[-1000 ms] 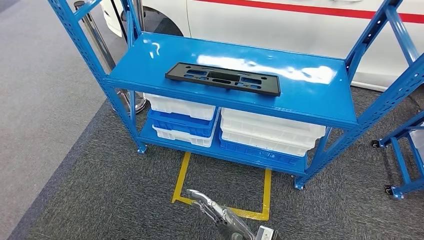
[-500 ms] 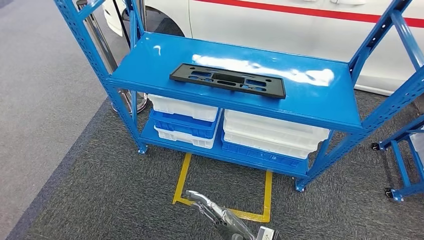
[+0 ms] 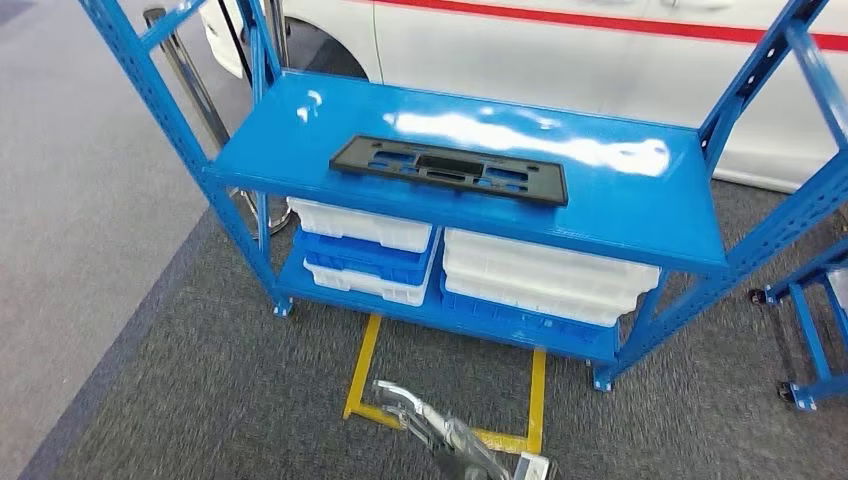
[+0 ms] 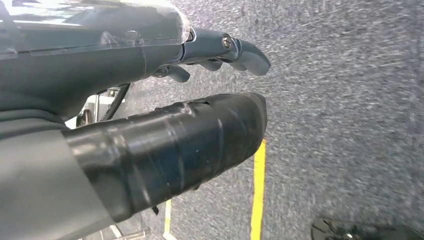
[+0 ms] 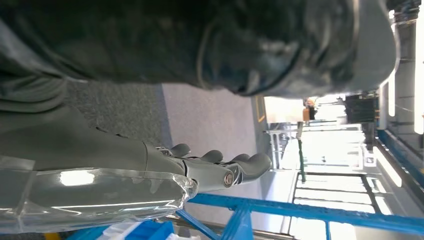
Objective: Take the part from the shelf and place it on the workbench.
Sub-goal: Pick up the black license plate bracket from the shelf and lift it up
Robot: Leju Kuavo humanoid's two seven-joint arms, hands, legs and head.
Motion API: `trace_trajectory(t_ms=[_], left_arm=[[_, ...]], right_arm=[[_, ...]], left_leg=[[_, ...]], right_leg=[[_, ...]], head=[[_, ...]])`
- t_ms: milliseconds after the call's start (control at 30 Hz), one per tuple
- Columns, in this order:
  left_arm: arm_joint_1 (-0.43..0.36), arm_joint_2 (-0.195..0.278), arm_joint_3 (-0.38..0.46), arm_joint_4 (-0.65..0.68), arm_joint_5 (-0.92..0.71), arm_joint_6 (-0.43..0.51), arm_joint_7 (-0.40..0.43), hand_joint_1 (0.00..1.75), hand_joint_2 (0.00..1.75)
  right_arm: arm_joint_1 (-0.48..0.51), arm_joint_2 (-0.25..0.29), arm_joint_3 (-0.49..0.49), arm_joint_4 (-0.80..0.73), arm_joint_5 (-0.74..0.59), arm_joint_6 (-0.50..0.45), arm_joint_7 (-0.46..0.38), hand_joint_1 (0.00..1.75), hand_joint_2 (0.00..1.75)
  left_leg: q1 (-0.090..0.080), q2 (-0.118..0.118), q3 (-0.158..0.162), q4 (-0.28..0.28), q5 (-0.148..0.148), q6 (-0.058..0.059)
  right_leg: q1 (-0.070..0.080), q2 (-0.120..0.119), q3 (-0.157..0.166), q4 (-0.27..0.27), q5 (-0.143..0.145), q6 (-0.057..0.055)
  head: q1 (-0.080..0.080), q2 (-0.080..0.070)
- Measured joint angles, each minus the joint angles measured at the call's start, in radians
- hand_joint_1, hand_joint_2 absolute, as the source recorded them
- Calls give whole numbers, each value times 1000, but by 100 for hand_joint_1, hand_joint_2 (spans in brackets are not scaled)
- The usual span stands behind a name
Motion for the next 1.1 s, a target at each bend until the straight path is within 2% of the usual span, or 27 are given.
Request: trace_trajectory(t_ms=[33,67,133,167,200,233,300,333,367,400,433,467,533,600,667,700,733,767,800,833,867,900,1000,1033,1067,1100], left_arm=[[-1,0,0,0,0,0,0,0,0],[-2,0,0,0,0,0,-1,0,0],[-1,0,0,0,2,1,-2,0,0],[0,0,1,0,2,1,-2,0,0],[1,1,1,0,3,1,-2,0,0],[2,1,1,0,3,1,-2,0,0],[3,2,1,0,3,1,-2,0,0],[3,2,1,1,3,1,-3,0,0],[3,2,2,1,3,0,-3,0,0],[3,2,2,2,3,0,-3,0,0],[5,3,2,2,3,0,-3,0,0],[7,3,2,2,3,0,-3,0,0],[9,3,2,3,3,0,-4,0,0],[6,4,3,3,3,0,-5,0,0],[5,4,4,3,3,0,-7,0,0],[5,4,5,3,3,-1,-8,0,0],[6,3,5,3,3,-1,-8,0,0],[6,3,6,3,3,-1,-8,0,0],[6,2,6,3,3,-2,-9,0,0],[5,1,6,3,3,-2,-9,0,0],[3,0,6,4,3,-2,-9,0,0],[2,0,7,5,3,-2,-9,0,0],[1,1,8,5,4,-2,-10,0,0],[0,1,8,5,4,-1,-10,0,0],[-1,1,8,5,4,-1,-11,0,0],[-2,1,8,5,4,-1,-12,0,0]], right_arm=[[-1,0,0,-1,0,0,0,0,0],[-1,1,0,-1,0,1,0,0,0],[-2,1,0,-2,-1,2,0,0,0],[-2,1,0,-2,-1,3,0,0,0],[-1,1,0,-2,-1,3,0,0,0],[-1,1,0,-2,-1,3,0,0,0],[-1,1,0,-2,-1,3,0,0,0],[-1,1,0,-2,-2,4,0,0,0],[-2,1,0,-2,-2,4,0,0,0],[-1,1,0,-2,-2,4,0,0,0],[0,1,0,-2,-3,5,1,0,0],[0,1,1,-2,-3,6,1,0,0],[0,1,1,-2,-3,9,0,0,0],[-2,1,1,-2,-3,11,0,0,0],[-2,1,1,-2,-3,13,0,0,0],[-1,0,1,-2,-3,14,0,0,0],[-1,0,1,-2,-3,14,0,0,0],[-1,0,1,-2,-3,14,0,0,0],[-1,0,1,-2,-3,14,0,0,0],[-1,0,1,-1,-3,14,0,0,0],[-1,0,1,-1,-3,14,0,0,0],[0,0,1,0,-3,15,0,0,0],[1,0,1,0,-4,15,0,0,0],[1,0,2,-1,-4,15,0,0,0],[0,0,2,-2,-4,15,0,0,0],[-1,0,3,-2,-4,16,0,0,0]], left_leg=[[1,0,-12,29,-14,-4],[3,0,-38,77,-37,-7],[4,0,-116,206,-90,-13],[5,1,-150,252,-103,-15],[5,1,-171,268,-95,-16],[5,1,-173,244,-64,-16],[4,1,-136,119,30,-9],[1,2,-119,60,53,-5],[-3,3,-107,21,63,1],[-6,4,-104,3,60,9],[-7,3,-100,-4,52,16],[-5,2,-89,-11,57,23],[-1,2,-63,-22,54,35],[0,2,-44,-27,46,44],[0,1,-33,-27,34,47],[0,0,-25,-27,25,46],[0,0,-14,-26,16,44],[1,-1,0,-26,6,41],[1,-2,13,-27,-5,38],[1,-2,26,-26,-15,34],[0,-2,32,-26,-24,28],[0,-2,37,-27,-31,21],[-1,-1,48,-13,-35,4],[0,0,40,13,-37,1],[1,0,18,55,-47,-2],[3,0,-18,114,-65,-5]], right_leg=[[-2,-1,9,-3,-2,-6],[-3,-2,17,-6,-5,-10],[-1,-3,24,-6,-14,-17],[0,-2,28,-6,-19,-18],[0,0,34,-5,-24,-18],[0,1,43,-5,-31,-17],[0,2,63,-6,-47,-13],[1,2,70,-5,-54,-9],[1,2,73,-6,-60,-4],[2,2,75,-3,-63,2],[3,2,79,0,-63,9],[4,2,83,5,-65,15],[3,2,79,41,-76,25],[0,1,26,137,-115,33],[-4,1,-54,240,-156,41],[-5,1,-82,260,-157,43],[-6,0,-93,247,-138,44],[-7,0,-89,203,-99,43],[-8,-1,-76,139,-46,40],[-5,-1,-65,85,-8,36],[-2,-1,-57,47,14,30],[1,-1,-54,28,24,24],[1,1,-36,14,17,4],[-1,1,-24,8,13,-3],[-2,0,-12,4,9,-8],[-2,-1,-2,0,2,-13]], head=[[0,0],[0,0],[0,0],[0,0],[0,0],[0,0],[0,0],[0,0],[0,0],[0,0],[-1,0],[-1,0],[0,0],[0,0],[0,0],[0,0],[0,0],[0,0],[0,0],[0,0],[0,0],[0,0],[0,0],[0,0],[0,0],[0,0]])
